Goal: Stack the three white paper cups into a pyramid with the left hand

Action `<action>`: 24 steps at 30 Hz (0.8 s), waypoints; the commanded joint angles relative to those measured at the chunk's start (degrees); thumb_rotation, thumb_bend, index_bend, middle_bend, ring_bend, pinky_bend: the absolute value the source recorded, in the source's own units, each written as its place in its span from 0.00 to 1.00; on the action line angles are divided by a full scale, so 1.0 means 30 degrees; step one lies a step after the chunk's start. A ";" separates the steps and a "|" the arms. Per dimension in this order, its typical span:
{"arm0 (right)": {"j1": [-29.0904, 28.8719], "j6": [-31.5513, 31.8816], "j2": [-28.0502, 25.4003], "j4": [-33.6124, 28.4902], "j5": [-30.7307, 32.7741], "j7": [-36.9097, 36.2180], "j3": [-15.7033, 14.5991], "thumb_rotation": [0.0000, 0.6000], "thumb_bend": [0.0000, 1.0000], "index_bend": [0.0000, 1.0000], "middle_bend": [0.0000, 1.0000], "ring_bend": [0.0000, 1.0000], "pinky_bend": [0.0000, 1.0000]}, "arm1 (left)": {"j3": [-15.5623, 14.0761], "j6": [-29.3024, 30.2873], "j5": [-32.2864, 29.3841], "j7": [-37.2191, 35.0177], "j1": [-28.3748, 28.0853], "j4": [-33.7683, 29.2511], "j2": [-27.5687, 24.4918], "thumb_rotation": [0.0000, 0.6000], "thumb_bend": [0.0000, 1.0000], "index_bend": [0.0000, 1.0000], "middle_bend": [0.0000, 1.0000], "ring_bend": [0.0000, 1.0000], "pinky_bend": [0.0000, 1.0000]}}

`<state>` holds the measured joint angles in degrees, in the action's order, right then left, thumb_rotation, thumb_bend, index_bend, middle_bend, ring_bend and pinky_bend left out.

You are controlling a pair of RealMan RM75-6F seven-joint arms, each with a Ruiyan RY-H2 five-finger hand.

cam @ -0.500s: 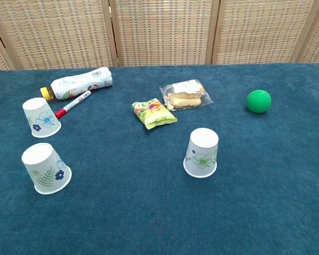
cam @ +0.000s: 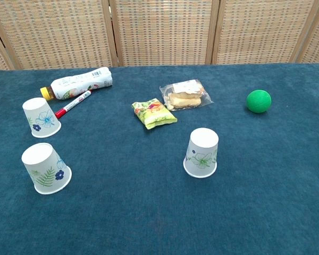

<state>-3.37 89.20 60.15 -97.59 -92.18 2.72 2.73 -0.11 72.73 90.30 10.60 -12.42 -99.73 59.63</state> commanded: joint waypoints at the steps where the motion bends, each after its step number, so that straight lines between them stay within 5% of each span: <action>1: -0.0070 -0.0141 0.0106 0.0007 0.0024 0.0274 0.0002 1.00 0.00 0.00 0.00 0.00 0.00 | -0.0042 -0.3722 0.1649 -0.0768 -0.3000 0.2032 0.1508 1.00 0.00 0.00 0.00 0.00 0.00; 14: -0.0255 -0.0676 0.0478 0.0069 0.0388 0.1036 0.0014 1.00 0.00 0.00 0.00 0.00 0.00 | -0.0373 -0.4603 0.3152 -0.2895 -0.5334 0.5945 0.5122 1.00 0.00 0.09 0.05 0.10 0.17; 24: -0.0241 -0.0616 0.0447 0.0116 0.0474 0.0811 0.0069 1.00 0.00 0.00 0.00 0.00 0.00 | -0.0226 -0.4438 0.2496 -0.1317 -0.5704 0.6432 0.5861 1.00 0.02 0.44 0.33 0.36 0.38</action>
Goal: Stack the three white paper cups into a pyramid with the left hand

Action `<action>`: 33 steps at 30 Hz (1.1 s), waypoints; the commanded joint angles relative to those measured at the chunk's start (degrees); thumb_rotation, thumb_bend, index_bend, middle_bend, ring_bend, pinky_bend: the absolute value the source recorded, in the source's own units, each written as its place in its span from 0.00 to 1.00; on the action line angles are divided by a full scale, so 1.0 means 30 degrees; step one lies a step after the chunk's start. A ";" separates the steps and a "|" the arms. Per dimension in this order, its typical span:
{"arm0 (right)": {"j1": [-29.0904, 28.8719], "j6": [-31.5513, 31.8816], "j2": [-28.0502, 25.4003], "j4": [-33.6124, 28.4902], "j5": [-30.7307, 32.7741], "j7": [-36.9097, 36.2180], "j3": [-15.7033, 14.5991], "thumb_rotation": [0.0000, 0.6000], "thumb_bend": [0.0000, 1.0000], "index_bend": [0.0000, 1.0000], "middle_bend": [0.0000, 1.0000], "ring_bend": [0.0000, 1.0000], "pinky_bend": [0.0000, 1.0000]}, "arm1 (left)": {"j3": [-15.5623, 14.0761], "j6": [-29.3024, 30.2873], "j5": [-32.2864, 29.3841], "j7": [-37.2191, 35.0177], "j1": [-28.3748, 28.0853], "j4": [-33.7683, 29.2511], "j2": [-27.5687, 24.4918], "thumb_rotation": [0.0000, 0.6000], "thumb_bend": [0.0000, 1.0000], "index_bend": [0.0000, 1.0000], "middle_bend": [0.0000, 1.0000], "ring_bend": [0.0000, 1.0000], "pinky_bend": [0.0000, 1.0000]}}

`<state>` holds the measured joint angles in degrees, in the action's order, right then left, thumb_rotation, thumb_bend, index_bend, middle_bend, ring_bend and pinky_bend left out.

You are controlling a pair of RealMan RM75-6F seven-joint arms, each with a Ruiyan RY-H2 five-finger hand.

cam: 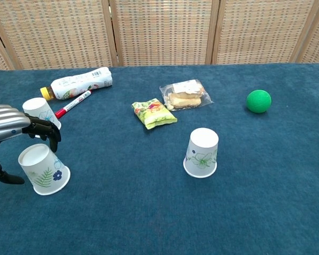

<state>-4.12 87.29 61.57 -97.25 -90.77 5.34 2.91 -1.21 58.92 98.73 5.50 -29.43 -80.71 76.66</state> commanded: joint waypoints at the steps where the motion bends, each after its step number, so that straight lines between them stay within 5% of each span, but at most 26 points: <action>1: 0.0008 0.0029 -0.0040 0.0000 -0.0001 -0.0091 0.0009 1.00 0.00 0.00 0.00 0.00 0.00 | 0.0161 0.0213 -0.0415 0.0406 -0.0030 0.0091 0.0209 1.00 0.05 0.45 0.34 0.37 0.39; 11: -0.0091 -0.0186 -0.0049 -0.0010 0.0225 -0.0141 0.0083 1.00 0.00 0.00 0.00 0.00 0.00 | 0.1230 0.0258 -0.1254 -0.0126 -0.1046 -0.1391 -0.0315 1.00 0.11 0.48 0.36 0.39 0.41; 17: -0.0290 -0.0655 -0.0006 0.0120 0.0986 -0.0188 0.0366 1.00 0.00 0.00 0.00 0.00 0.00 | 0.3531 -0.2474 -0.3728 0.1682 -0.3532 -0.3557 0.0239 1.00 0.11 0.48 0.36 0.39 0.41; 23: -0.0499 -0.1196 0.0034 0.0287 0.1821 -0.0080 0.0623 1.00 0.00 0.00 0.00 0.00 0.00 | 0.5356 -0.5731 -0.8151 0.5070 -0.6709 -0.3120 0.2967 1.00 0.11 0.48 0.36 0.39 0.41; 33: -0.0429 -0.1121 -0.0157 0.0285 0.2078 -0.0320 0.0700 1.00 0.00 0.00 0.00 0.00 0.00 | 0.4917 -0.6147 -1.3374 1.0228 -0.9659 -0.1879 0.5547 1.00 0.09 0.47 0.36 0.39 0.40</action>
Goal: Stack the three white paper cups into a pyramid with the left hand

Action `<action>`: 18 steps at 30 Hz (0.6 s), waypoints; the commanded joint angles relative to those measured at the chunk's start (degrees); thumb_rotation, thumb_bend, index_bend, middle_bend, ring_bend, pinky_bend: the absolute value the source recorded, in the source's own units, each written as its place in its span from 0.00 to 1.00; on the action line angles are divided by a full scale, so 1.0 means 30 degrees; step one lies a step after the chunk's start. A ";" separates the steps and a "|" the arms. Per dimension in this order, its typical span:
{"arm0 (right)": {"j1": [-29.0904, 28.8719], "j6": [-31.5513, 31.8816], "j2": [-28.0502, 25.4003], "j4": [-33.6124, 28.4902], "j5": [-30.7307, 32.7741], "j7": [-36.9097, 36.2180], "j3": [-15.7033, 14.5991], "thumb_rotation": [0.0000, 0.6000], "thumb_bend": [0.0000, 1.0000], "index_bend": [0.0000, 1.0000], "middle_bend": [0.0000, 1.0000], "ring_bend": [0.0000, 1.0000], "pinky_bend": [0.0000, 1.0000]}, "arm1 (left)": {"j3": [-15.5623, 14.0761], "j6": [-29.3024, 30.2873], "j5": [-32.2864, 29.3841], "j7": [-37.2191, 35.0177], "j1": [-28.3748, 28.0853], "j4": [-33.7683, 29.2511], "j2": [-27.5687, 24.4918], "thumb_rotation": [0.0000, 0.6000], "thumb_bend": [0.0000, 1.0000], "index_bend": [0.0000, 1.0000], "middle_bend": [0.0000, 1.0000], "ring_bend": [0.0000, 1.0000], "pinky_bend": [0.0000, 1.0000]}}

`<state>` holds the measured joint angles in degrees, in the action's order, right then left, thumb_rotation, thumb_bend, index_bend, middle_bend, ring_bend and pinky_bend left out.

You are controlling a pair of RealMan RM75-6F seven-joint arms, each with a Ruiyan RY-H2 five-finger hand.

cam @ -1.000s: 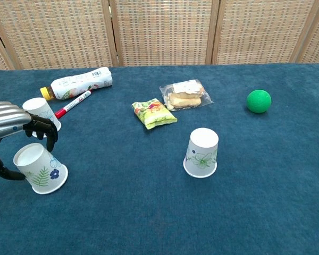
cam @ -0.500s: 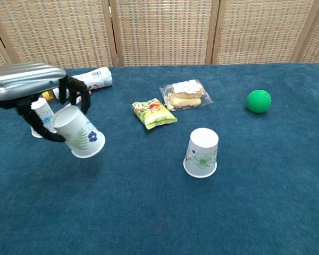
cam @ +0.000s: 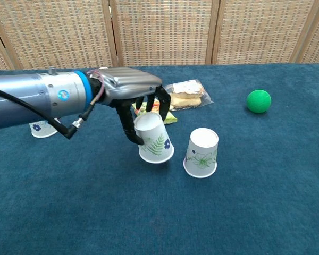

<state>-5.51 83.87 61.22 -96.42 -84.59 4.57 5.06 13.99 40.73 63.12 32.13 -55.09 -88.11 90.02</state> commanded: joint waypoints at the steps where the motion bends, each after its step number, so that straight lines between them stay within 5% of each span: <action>1: 0.0053 0.0041 -0.0056 0.0005 0.0017 -0.0098 -0.0025 1.00 0.00 0.00 0.00 0.00 0.00 | -0.0211 -0.0049 -0.1822 0.1528 -0.1292 0.0718 0.1331 1.00 0.09 0.47 0.36 0.39 0.40; 11: 0.0159 0.0246 -0.0206 0.0007 -0.0061 -0.0390 -0.0038 1.00 0.00 0.00 0.00 0.00 0.00 | -0.0864 0.0993 -0.3324 0.2622 -0.2368 0.1542 0.2547 1.00 0.08 0.44 0.35 0.38 0.38; 14: 0.0171 0.0280 -0.0245 0.0009 -0.0105 -0.0481 -0.0044 1.00 0.00 0.00 0.00 0.00 0.00 | -0.1134 0.0947 -0.3835 0.2881 -0.2526 0.1379 0.2432 1.00 0.03 0.22 0.16 0.21 0.28; 16: 0.0195 0.0357 -0.0272 0.0003 -0.0204 -0.0548 -0.0063 1.00 0.00 0.00 0.00 0.00 0.00 | -0.1157 0.0509 -0.4411 0.2498 -0.2602 0.0654 0.1970 1.00 0.00 0.02 0.01 0.03 0.12; 18: 0.0207 0.0385 -0.0307 -0.0037 -0.0292 -0.0621 -0.0097 1.00 0.00 0.00 0.00 0.00 0.00 | -0.0915 0.0760 -0.3903 0.1594 -0.2321 -0.0341 0.1176 1.00 0.00 0.00 0.00 0.00 0.03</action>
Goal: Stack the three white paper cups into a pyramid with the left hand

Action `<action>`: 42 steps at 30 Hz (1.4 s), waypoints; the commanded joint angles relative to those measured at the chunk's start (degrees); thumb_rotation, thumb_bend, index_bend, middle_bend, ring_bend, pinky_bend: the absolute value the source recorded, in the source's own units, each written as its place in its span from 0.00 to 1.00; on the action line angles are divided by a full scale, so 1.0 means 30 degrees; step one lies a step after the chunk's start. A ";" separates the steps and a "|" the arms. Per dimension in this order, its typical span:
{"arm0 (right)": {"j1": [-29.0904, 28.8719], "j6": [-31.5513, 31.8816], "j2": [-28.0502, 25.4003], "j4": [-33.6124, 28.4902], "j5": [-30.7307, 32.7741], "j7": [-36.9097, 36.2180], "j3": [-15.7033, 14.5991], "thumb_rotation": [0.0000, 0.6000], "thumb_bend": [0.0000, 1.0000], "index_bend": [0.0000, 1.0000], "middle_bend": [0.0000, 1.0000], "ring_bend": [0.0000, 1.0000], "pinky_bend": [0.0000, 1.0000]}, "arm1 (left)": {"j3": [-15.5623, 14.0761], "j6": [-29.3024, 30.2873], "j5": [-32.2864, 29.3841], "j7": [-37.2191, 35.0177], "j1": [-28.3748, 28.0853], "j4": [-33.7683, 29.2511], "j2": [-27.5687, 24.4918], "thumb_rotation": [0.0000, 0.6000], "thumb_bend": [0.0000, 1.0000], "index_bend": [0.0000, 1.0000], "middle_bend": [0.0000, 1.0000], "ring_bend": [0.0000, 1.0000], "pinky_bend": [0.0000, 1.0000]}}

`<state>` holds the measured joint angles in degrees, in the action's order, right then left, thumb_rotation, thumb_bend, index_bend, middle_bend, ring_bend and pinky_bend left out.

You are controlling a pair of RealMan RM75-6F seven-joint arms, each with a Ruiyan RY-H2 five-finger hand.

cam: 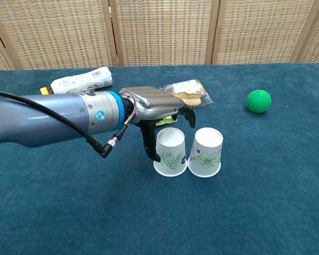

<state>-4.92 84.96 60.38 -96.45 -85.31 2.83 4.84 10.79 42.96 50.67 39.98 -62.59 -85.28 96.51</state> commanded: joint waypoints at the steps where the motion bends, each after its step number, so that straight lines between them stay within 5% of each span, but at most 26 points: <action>1: 0.0017 0.0040 -0.0043 -0.0041 -0.0097 -0.0061 -0.0040 1.00 0.00 0.00 0.00 0.00 0.00 | 0.0216 0.0250 0.0594 -0.1360 0.0341 -0.1610 -0.1320 1.00 0.00 0.00 0.00 0.00 0.02; 9: 0.0131 0.0314 -0.0121 -0.0212 -0.0597 -0.0105 -0.0230 1.00 0.00 0.00 0.00 0.00 0.00 | 0.0112 0.2452 0.1978 -0.2718 0.2186 -0.3482 -0.5860 1.00 0.00 0.00 0.00 0.00 0.00; 16: 0.0150 0.0356 0.0018 -0.0394 -0.0974 0.0417 -0.0435 1.00 0.00 0.00 0.00 0.00 0.00 | -0.1567 0.1664 0.0868 -0.4086 0.3885 -0.1783 -0.8469 1.00 0.00 0.00 0.00 0.00 0.00; 23: 0.0072 0.0201 0.0281 -0.0480 -0.0966 0.1054 -0.0480 1.00 0.00 0.00 0.00 0.00 0.00 | -0.2681 0.0432 0.2431 -0.7608 0.5437 0.1957 -0.8014 1.00 0.00 0.00 0.00 0.00 0.01; 33: 0.0018 0.0073 0.0389 -0.0429 -0.0731 0.1242 -0.0409 1.00 0.00 0.00 0.00 0.00 0.00 | -0.2373 -0.0380 0.3888 -1.0513 0.5747 0.5858 -0.6062 1.00 0.00 0.01 0.00 0.00 0.11; 42: 0.0007 0.0031 0.0334 -0.0291 -0.0565 0.0985 -0.0337 1.00 0.00 0.00 0.00 0.00 0.00 | -0.2127 -0.0889 0.3672 -1.0036 0.5515 0.7802 -0.4592 1.00 0.00 0.23 0.10 0.16 0.25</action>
<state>-4.90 85.07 61.38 -97.34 -87.01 5.80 3.83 4.08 40.34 62.12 9.29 -45.90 -62.72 81.92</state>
